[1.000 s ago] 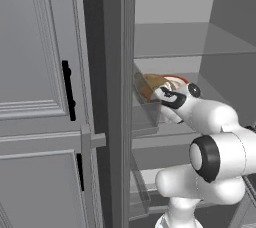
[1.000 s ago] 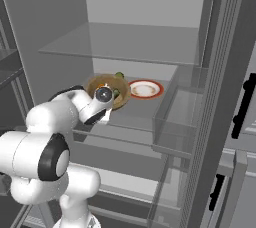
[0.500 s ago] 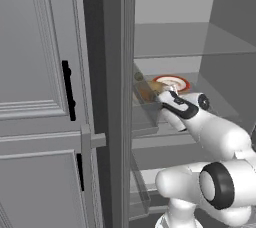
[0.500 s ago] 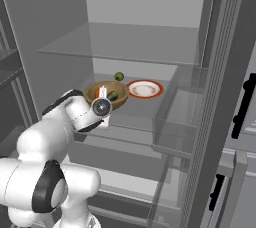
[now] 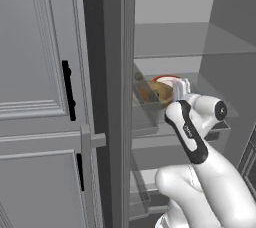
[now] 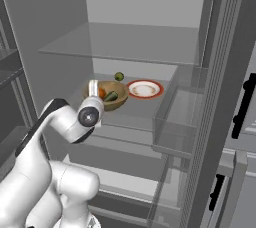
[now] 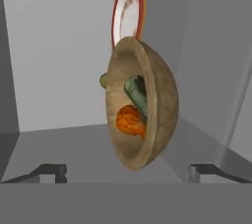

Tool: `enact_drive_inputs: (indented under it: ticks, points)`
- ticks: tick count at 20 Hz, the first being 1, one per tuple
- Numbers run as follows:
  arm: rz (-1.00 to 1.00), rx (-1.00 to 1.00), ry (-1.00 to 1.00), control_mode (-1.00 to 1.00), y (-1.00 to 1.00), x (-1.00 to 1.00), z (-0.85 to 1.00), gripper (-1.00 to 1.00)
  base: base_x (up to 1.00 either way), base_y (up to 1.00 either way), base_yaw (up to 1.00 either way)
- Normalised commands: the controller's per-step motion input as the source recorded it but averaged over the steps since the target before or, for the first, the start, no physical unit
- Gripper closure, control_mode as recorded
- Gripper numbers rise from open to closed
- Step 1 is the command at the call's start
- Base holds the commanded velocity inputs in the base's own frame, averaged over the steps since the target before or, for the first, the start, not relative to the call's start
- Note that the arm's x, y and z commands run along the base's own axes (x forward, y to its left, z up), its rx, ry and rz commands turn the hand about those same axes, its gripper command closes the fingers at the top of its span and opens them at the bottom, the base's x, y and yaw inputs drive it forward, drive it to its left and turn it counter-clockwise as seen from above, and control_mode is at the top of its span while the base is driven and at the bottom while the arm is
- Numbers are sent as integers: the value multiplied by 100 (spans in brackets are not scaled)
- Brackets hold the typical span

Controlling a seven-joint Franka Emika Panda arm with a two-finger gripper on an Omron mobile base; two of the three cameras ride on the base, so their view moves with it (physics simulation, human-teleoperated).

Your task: Pick the chicken drumstick and cucumber from their plates and place them in the bowl. Then put the bowl in the fridge.

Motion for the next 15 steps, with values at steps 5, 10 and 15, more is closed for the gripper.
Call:
enact_drive_inputs:
  ticks: [5,10,15]
  points:
    - [1,-2,29,-100,-11,-69,100,-100,0,0,0]
    - [5,-9,15,-100,-4,-95,39,-100,0,0,0]
    - [9,-12,1,-100,0,-99,0,-100,0,0,0]
